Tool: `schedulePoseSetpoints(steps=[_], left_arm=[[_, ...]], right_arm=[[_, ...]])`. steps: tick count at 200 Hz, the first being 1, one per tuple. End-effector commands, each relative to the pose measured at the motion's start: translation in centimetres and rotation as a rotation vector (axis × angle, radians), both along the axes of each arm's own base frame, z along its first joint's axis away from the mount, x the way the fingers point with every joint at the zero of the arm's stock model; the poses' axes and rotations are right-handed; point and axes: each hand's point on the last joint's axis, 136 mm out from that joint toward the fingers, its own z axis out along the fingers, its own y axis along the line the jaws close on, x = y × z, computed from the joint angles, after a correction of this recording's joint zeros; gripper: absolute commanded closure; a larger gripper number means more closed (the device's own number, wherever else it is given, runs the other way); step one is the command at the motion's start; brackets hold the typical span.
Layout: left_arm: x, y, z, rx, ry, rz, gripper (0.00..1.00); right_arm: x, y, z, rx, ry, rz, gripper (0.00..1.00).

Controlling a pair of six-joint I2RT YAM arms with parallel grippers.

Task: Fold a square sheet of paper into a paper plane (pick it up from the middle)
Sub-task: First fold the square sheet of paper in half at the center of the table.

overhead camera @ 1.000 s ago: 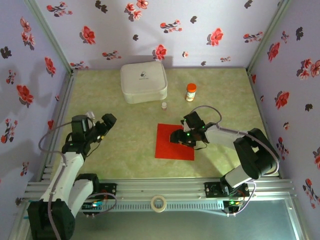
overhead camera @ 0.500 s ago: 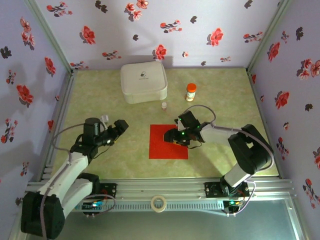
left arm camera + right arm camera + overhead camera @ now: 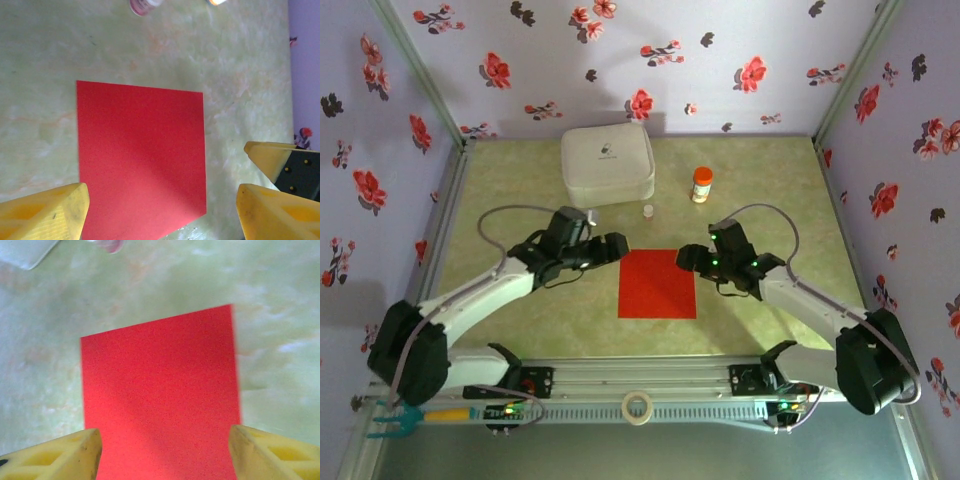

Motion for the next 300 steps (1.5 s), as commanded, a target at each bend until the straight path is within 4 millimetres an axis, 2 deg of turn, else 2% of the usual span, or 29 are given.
schedulePoseSetpoints(steps=[1,24,52,79,97,133,232,300], left_arm=[[-0.1,-1.0,-1.7,0.118,0.015,-0.027,0.25],[-0.5,-3.4,-2.8,0.175,0.046,-0.065,0.25],[-1.2,-6.5,-4.9,0.277,0.118,-0.124,0.26],[-1.8,-8.3,-7.2,0.412,0.180,-0.167,0.26],[-2.0,-8.0,-8.6,0.535,0.229,-0.166,0.24],[-2.0,-7.5,-9.8,0.695,0.272,-0.175,0.23],[-2.1,-8.2,-11.5,0.692,0.317,-0.180,0.15],[-1.6,-9.1,-11.6,0.680,0.318,-0.169,0.11]], right_arm=[[-1.1,-2.5,-1.7,-0.020,0.075,-0.094,0.31],[-1.4,-4.2,-2.1,-0.021,0.087,-0.153,0.31],[-1.6,-6.0,-2.6,-0.020,0.098,-0.229,0.29],[-1.7,-6.9,-2.7,-0.019,0.107,-0.266,0.29],[-1.7,-6.7,-2.8,-0.008,0.109,-0.263,0.29],[-1.6,-6.3,-3.1,0.009,0.119,-0.255,0.28],[-1.2,-5.0,-3.3,0.038,0.138,-0.191,0.25],[-1.0,-4.9,-3.0,0.046,0.125,-0.190,0.11]])
